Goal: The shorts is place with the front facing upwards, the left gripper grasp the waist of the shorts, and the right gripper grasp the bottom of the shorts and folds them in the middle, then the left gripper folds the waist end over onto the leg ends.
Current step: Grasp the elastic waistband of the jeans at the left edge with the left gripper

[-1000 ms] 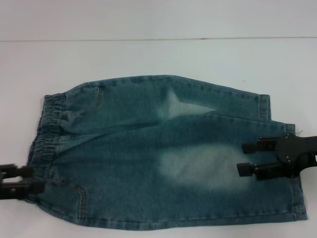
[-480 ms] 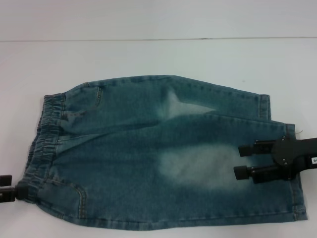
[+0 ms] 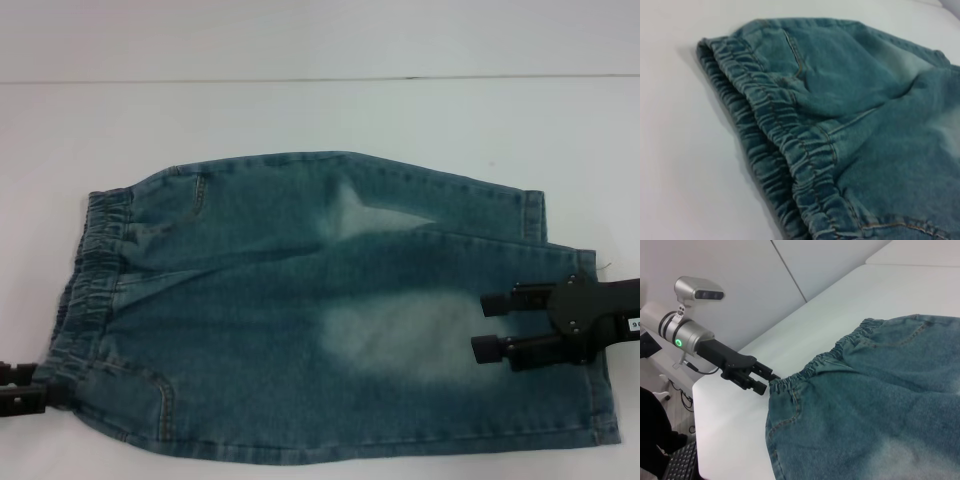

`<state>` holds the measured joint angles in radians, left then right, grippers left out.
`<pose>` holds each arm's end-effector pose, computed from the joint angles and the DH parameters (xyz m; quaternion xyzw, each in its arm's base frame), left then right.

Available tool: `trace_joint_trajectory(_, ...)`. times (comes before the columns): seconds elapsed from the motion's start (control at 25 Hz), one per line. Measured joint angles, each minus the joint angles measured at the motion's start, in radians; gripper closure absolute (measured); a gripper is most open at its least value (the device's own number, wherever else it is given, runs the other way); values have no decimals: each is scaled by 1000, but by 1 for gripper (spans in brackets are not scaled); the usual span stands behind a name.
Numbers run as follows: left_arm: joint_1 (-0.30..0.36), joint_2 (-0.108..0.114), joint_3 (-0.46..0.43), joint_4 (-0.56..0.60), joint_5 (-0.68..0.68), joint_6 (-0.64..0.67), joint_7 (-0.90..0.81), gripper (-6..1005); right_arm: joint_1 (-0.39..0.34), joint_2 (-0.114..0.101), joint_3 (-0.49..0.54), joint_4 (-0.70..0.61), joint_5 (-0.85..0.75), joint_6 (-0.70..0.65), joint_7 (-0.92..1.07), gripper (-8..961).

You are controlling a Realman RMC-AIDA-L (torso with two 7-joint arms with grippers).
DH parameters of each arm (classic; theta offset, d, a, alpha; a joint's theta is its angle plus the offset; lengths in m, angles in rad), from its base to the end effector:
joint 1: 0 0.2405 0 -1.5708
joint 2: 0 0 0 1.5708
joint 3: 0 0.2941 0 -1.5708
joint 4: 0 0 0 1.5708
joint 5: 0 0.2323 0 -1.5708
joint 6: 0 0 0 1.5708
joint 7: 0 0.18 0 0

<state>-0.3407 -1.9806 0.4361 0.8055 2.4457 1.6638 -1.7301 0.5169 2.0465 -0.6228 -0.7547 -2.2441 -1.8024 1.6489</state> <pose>-0.4281 0.2892 0.0298 -0.8628 -0.4733 -0.0820 0.1574 0.3077 0.3372 -0.0262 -0.9341 0.3133 0.1710 0.0133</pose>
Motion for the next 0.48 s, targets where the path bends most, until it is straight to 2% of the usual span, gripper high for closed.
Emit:
trace_joint_trajectory(0.16, -7, -11, 4, 8, 16, -10, 4, 306, 0, 0, 0, 0, 0, 0, -1, 83)
trace_joint_trajectory(0.4, -6, -22, 13, 19, 16, -14, 5, 544, 0, 0, 0, 0, 0, 0, -1, 83)
trace_joint_trajectory(0.48, -5, -23, 13, 25, 16, -10, 3, 593, -1, 0, 0, 0, 0, 0, -1, 83)
